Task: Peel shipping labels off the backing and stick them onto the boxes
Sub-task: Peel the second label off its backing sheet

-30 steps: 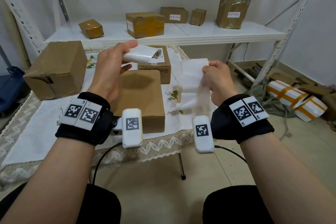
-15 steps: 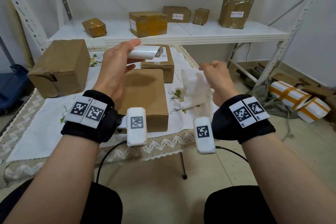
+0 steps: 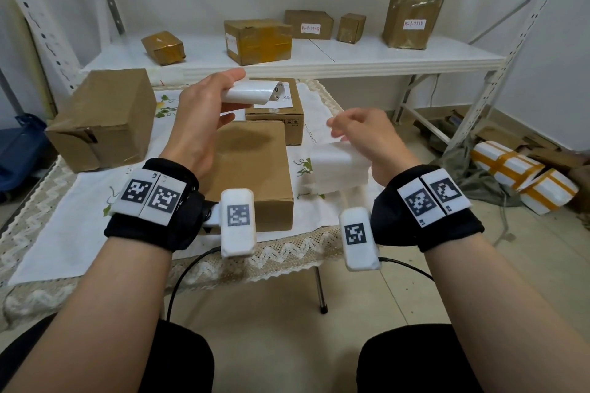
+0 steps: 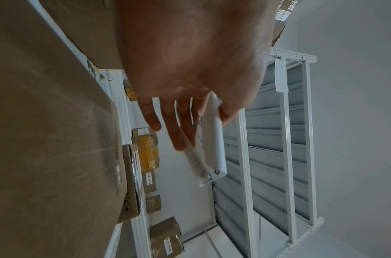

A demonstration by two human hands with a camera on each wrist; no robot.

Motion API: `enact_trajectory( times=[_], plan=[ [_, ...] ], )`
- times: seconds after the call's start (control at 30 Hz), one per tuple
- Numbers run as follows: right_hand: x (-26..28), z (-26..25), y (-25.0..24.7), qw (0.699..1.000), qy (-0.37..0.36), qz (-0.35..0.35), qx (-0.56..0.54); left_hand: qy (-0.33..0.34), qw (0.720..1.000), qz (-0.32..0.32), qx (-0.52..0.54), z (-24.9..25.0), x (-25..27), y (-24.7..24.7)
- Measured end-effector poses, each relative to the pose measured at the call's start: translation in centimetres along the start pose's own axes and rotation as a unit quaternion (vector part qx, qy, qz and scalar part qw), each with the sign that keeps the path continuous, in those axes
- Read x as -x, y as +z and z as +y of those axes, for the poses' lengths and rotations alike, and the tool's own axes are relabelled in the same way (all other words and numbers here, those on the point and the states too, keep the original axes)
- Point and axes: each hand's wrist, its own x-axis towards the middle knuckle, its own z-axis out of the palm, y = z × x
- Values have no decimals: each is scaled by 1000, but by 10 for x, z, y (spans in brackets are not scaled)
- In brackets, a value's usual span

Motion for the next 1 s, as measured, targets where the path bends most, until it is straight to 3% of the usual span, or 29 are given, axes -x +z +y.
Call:
enact_trajectory(
  times=[0.13, 0.27, 0.47, 0.67, 0.83, 1.0],
  plan=[
    [3, 7, 8, 982, 9, -127, 142, 1, 1000, 2, -2, 1, 1, -1],
    [6, 12, 14, 959, 26, -188, 211, 0, 1000, 1, -5, 2, 2, -1],
    [9, 7, 9, 954, 8, -200, 221, 3, 1000, -2, -12, 3, 2, -1],
    [12, 6, 9, 925, 27, -259, 278, 3, 1000, -1, -20, 3, 3, 0],
    [18, -4, 7, 920, 17, -257, 296, 12, 1000, -3, -29, 4, 2, -2],
    [25, -17, -1, 933, -9, -209, 292, 19, 999, -6, -42, 4, 3, -5]
  ],
)
